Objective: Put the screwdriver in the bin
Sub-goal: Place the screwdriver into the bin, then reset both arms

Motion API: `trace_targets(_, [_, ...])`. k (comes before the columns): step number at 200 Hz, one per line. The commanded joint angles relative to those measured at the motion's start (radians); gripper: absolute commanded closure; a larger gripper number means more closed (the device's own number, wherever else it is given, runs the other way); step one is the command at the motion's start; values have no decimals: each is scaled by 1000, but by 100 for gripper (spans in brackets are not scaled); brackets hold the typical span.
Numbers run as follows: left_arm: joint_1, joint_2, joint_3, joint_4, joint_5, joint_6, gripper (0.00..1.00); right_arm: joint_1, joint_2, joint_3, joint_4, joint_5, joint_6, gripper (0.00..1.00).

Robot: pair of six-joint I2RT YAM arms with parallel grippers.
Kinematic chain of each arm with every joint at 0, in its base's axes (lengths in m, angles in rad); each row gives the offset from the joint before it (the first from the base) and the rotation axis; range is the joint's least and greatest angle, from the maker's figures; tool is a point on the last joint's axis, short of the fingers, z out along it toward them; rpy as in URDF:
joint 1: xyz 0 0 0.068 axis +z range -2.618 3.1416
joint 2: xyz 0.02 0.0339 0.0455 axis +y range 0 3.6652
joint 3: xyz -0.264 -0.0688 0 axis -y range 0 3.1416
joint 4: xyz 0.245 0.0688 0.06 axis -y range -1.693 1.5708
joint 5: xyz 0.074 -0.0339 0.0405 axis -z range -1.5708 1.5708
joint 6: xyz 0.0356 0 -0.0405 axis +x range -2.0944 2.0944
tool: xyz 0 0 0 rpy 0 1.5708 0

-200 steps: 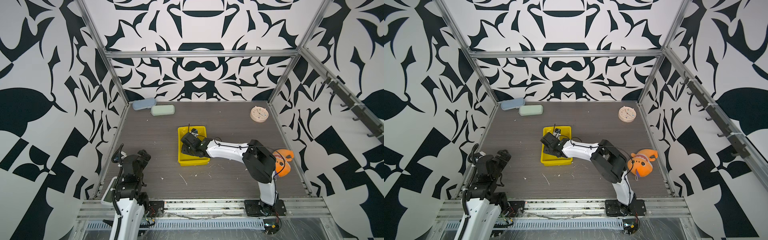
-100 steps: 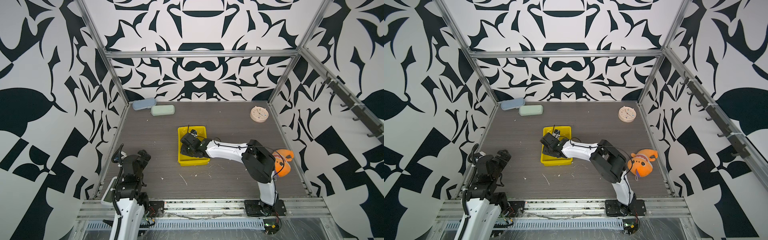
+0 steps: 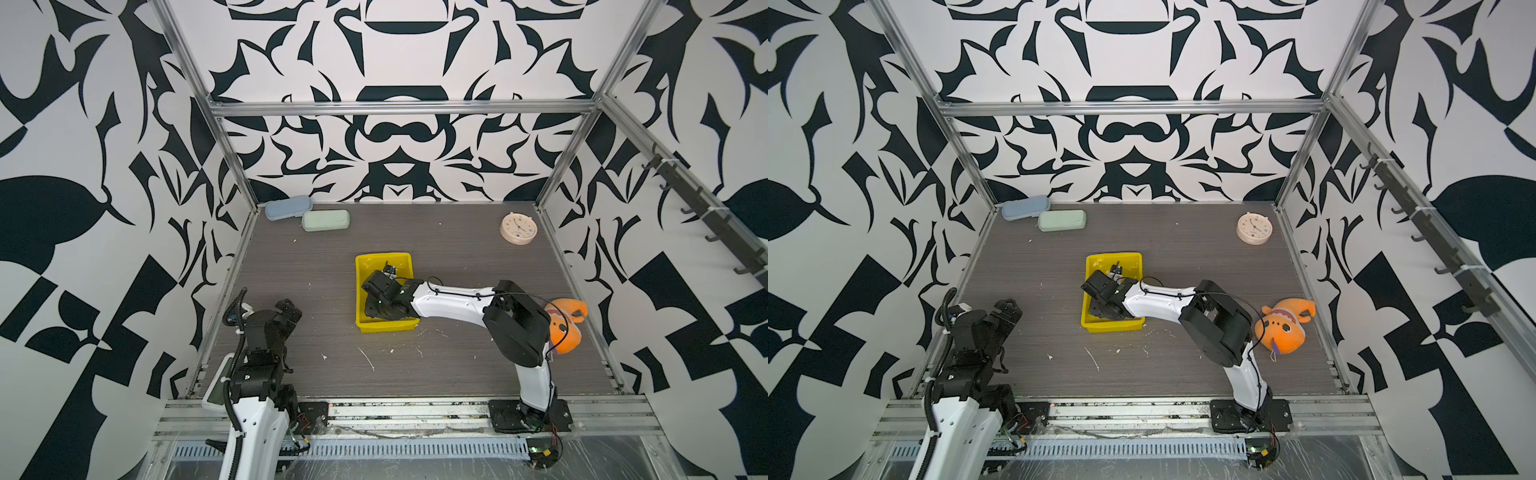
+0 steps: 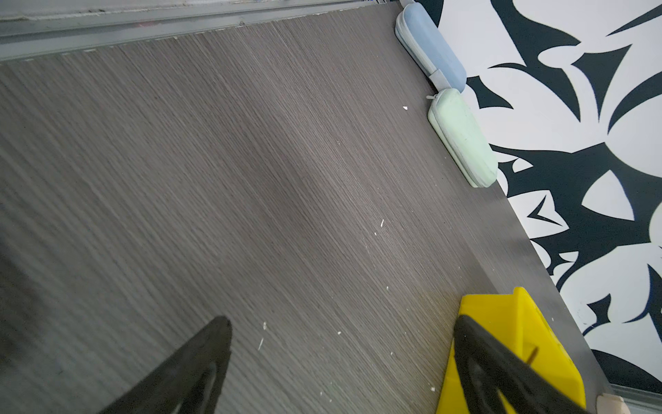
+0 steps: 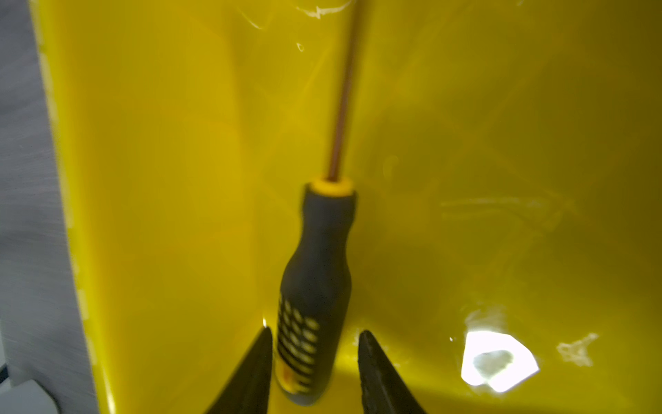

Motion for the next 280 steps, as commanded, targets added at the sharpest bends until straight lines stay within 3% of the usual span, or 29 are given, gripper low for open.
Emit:
trace_targets(1, [0,0,-11,-14,4,-6,1,4,-80,12,-44,28,-13,49])
trace_targets(36, [0,19,-7,-7,17,0,1,4,-170,-1,-79,88,-78,47])
trace_targets(67, [0,38,-3,-2,29,2,1,-2,-318,-42,-144,305,-198,48])
trace_targets(102, [0,51,0,0,31,2,1,-12,-514,-186,-204,631,-291,48])
trace_targets(123, [0,49,-1,1,34,3,1,-13,-651,-318,-183,835,-350,36])
trace_targets(146, [0,49,-5,10,37,5,1,-28,-794,-561,105,1005,-697,32])
trace_targets(156, [0,53,-5,14,40,7,1,-65,-843,-663,221,1068,-779,32])
trace_targets(187, [0,70,1,14,47,9,1,-288,-974,-850,361,932,-878,32])
trace_targets(225, [0,79,1,17,46,8,1,-482,-1056,-1138,920,745,-1264,32])
trace_targets(235, [0,78,1,19,47,8,1,-531,-1037,-1178,1009,692,-1275,32])
trace_targets(250, [0,77,2,18,45,9,1,-577,-1005,-1172,988,644,-1261,31])
trace_targets(280, [0,89,4,19,47,8,1,-592,-915,-1164,1038,617,-1272,31])
